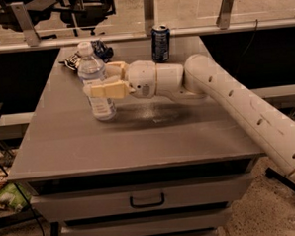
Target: Place blue plastic bottle upright
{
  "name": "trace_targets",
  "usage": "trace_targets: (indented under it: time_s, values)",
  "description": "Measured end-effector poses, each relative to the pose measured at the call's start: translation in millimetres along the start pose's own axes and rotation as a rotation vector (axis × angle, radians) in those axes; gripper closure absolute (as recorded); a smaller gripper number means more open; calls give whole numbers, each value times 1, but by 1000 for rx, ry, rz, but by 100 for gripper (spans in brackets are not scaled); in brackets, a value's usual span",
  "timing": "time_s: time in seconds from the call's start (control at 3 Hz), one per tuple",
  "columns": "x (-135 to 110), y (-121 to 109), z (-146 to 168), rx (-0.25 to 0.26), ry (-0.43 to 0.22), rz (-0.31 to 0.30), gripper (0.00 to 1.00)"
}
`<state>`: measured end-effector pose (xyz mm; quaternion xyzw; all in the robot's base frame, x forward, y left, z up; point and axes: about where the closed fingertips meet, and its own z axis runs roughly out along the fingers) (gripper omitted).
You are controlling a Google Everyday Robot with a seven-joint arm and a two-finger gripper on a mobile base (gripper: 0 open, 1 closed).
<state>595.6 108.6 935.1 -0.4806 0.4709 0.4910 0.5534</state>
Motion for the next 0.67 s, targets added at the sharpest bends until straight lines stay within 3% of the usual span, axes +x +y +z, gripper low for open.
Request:
trace_targets:
  time_s: [0.33, 0.67]
  values:
    - [-1, 1, 2, -5, 0, -1, 0]
    - [-1, 1, 3, -5, 0, -1, 0]
